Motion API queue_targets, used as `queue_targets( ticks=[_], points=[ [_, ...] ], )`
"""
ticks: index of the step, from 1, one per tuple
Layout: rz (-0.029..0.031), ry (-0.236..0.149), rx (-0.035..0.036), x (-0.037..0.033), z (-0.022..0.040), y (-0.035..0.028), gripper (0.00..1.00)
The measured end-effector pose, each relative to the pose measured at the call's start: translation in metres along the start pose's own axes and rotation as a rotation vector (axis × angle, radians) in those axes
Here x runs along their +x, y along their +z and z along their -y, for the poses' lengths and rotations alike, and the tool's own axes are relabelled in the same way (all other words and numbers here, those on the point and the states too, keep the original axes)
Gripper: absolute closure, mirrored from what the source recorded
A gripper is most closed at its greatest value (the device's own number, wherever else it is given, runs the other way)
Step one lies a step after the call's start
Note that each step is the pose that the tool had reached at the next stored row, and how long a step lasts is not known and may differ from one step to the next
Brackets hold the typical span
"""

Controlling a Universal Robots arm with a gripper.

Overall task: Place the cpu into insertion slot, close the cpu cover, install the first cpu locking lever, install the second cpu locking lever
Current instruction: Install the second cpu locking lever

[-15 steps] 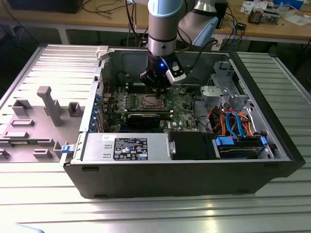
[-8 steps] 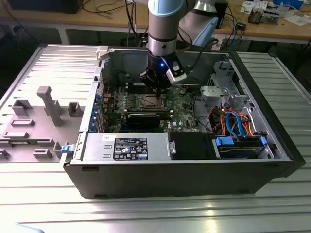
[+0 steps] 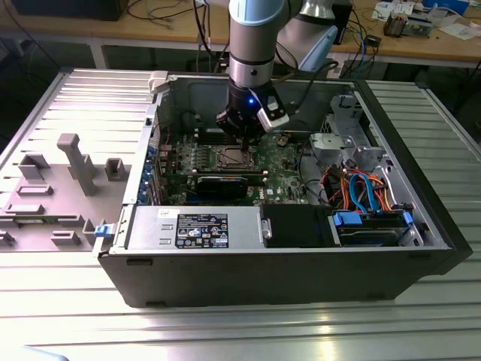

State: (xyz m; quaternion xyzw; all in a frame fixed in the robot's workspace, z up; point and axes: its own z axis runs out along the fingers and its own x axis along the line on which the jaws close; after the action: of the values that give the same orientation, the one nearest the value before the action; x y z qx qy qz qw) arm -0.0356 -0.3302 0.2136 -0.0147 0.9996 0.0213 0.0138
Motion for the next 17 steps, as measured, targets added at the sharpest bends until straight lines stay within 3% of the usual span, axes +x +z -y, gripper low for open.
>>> queue_targets(
  ticks=[12,14,17],
  points=[
    [0.0,0.0,0.0016,0.0005,0.0167,-0.0005,0.89],
    [-0.0001,0.0,0.0019,0.0008,0.0174,-0.0026,0.89],
    [0.0,0.0,0.0017,0.0007,0.0174,-0.0106,0.89]
  ],
)
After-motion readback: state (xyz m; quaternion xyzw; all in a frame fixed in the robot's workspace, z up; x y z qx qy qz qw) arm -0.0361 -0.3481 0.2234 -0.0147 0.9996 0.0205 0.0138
